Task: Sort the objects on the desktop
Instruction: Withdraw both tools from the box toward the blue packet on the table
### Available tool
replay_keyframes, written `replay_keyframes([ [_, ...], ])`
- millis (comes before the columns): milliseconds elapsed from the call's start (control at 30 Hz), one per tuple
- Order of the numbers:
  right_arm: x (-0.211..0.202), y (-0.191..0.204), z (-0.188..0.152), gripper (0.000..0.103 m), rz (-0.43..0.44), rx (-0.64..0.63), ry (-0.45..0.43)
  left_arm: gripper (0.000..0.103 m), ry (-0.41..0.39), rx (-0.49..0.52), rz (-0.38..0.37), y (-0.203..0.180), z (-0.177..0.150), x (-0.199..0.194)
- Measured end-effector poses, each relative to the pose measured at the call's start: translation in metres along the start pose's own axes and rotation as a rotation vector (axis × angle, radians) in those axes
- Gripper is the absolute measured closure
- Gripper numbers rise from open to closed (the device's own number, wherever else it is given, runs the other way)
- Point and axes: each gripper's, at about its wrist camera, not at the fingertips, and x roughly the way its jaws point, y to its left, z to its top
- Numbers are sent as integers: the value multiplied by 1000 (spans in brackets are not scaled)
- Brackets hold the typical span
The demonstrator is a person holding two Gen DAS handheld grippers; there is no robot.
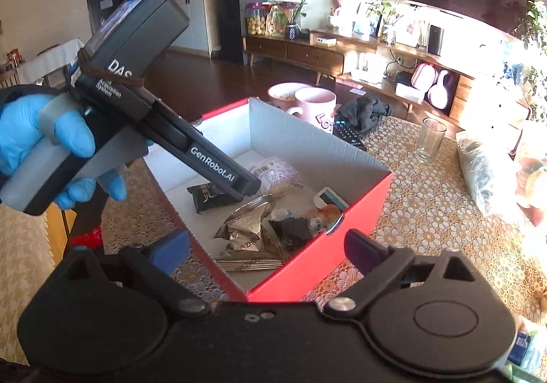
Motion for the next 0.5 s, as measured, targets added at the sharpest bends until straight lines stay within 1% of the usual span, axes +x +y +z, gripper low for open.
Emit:
replay_keyframes([
  [333,-38,0,-25,4,-49,31,-39,1,-42,-11,-28,-18,-19,-26],
  [500,-57,-5,-36,4,-74,46,-53,1,-55,-9,-60,-33,-28,-37],
])
